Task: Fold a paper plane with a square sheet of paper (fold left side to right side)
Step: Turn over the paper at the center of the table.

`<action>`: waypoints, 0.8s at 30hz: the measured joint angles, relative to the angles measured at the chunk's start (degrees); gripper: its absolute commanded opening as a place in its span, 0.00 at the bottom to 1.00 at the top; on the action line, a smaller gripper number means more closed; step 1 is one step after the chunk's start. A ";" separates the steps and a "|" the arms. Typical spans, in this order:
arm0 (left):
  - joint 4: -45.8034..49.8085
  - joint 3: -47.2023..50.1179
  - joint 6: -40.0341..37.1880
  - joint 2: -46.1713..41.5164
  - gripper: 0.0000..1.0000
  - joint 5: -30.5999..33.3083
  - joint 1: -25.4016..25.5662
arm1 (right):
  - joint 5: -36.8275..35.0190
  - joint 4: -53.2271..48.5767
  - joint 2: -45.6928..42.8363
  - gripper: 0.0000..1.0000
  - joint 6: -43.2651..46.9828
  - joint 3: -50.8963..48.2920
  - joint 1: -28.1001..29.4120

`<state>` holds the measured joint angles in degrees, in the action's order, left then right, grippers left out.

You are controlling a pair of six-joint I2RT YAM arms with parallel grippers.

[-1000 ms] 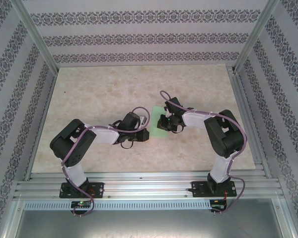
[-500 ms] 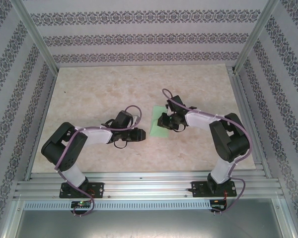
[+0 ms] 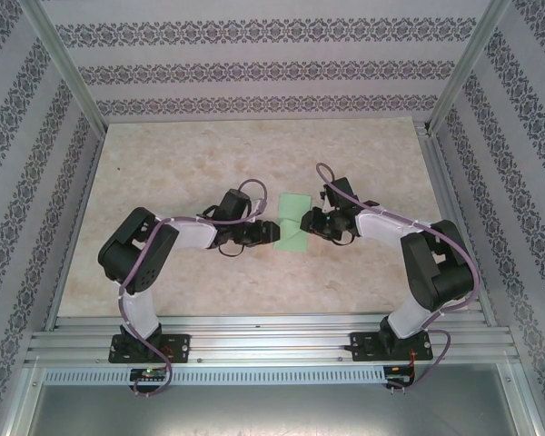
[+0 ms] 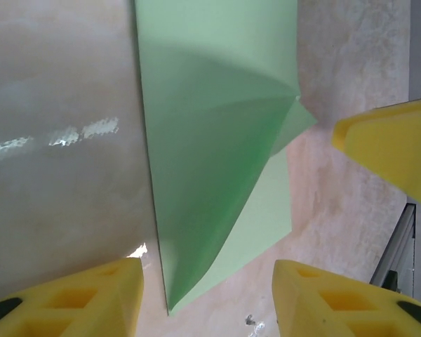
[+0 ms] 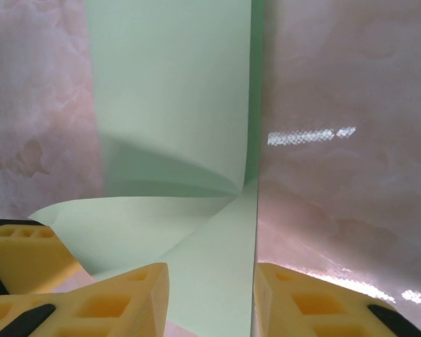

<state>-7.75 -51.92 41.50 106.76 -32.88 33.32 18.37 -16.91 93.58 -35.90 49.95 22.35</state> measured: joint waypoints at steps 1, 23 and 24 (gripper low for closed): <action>-0.39 -0.42 0.20 0.55 0.51 -0.28 0.07 | 0.20 0.33 0.00 0.37 -0.02 -0.35 0.00; -0.52 -4.74 -0.24 5.31 0.04 -2.47 -0.04 | 3.26 5.07 0.98 0.37 -0.66 -2.80 -0.92; -0.52 -4.74 -0.42 5.31 0.03 -2.45 -0.04 | 3.61 5.29 0.81 0.37 -0.74 -3.23 -1.16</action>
<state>-8.27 -56.66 41.08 112.07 -35.33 33.28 21.98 -11.62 94.39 -36.64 46.72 21.19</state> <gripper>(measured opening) 0.058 0.363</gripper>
